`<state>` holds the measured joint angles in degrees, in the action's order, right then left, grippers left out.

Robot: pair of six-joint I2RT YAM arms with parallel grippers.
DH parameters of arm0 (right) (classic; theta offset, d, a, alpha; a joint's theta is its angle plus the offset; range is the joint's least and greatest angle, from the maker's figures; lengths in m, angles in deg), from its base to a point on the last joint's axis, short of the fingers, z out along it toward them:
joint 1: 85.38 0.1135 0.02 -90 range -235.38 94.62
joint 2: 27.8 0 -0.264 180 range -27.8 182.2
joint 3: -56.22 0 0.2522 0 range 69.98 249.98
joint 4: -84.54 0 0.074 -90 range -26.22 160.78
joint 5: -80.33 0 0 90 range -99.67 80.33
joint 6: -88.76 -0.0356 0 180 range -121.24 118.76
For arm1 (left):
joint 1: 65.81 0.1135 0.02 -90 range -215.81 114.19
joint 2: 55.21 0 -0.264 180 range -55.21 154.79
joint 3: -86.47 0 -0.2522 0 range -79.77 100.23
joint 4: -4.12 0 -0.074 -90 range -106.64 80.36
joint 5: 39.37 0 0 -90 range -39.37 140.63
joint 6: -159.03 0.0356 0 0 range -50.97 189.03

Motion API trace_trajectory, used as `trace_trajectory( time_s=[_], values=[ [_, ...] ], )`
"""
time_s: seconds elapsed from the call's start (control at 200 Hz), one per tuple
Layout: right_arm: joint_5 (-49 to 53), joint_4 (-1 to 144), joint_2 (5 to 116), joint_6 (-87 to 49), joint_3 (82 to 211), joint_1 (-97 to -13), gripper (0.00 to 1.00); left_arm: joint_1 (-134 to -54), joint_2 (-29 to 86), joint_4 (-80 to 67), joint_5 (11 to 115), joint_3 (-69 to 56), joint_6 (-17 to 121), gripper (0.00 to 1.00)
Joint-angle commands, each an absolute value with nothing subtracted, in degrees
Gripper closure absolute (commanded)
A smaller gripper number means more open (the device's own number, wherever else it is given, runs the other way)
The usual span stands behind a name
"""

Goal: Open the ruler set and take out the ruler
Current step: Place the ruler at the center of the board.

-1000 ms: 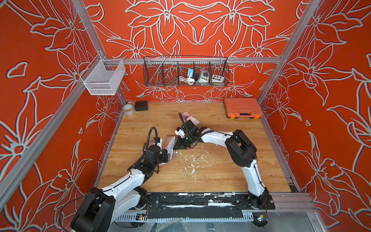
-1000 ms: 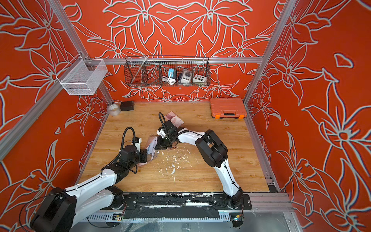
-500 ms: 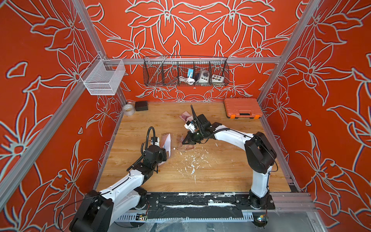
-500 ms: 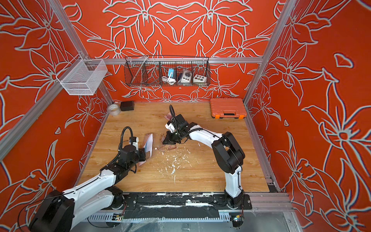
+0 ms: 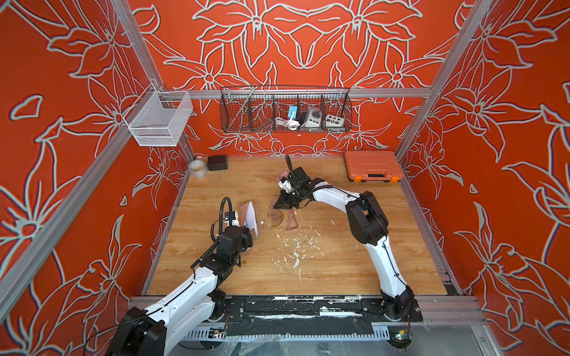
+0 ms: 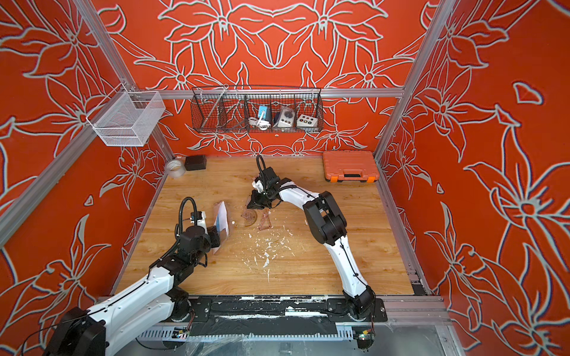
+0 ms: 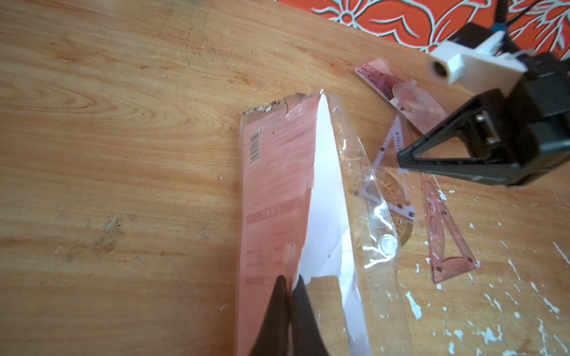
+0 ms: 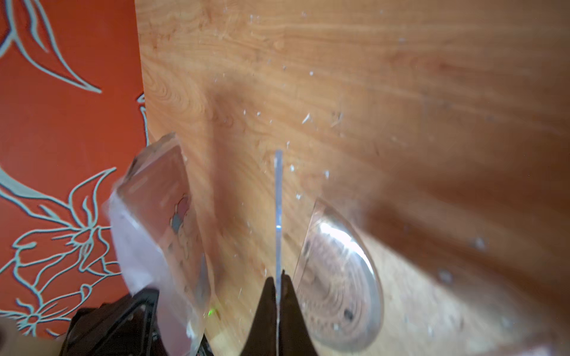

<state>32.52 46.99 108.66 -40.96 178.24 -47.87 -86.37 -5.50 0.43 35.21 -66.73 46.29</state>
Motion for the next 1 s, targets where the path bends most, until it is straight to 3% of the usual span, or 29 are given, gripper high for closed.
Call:
trace_trajectory(
  time_s=[0.0,0.205,0.275,0.425,0.631,0.726,0.861,0.996],
  values=[
    [33.85,41.12,113.29,-39.54,183.89,-47.11,1.00,-85.94,-4.46,1.83,35.34,-66.52,46.39,1.00],
    [34.45,37.03,119.26,-38.30,192.51,-45.31,1.00,-85.94,-2.92,2.14,36.31,-65.97,46.91,1.00],
    [33.33,36.59,119.85,-38.63,193.79,-45.21,0.82,-85.94,-2.83,2.14,36.57,-65.97,46.98,1.00],
    [33.19,37.33,118.23,-39.12,194.25,-45.30,0.67,-85.94,-2.82,2.34,36.92,-65.97,47.14,1.00],
    [30.29,35.93,108.16,-35.22,189.92,-45.48,0.58,-85.93,-2.83,2.48,37.30,-66.06,47.36,1.00],
    [29.51,39.20,100.74,-33.25,183.76,-45.48,0.50,-85.92,-2.75,2.68,37.58,-66.09,47.44,1.00],
    [25.58,39.89,91.32,-31.82,175.13,-45.93,0.49,-85.94,-2.57,3.00,38.46,-66.01,47.92,1.00],
    [26.65,49.14,81.98,-32.06,160.81,-45.36,0.56,-85.94,-2.57,3.63,42.17,-66.00,49.54,1.00]
  ],
)
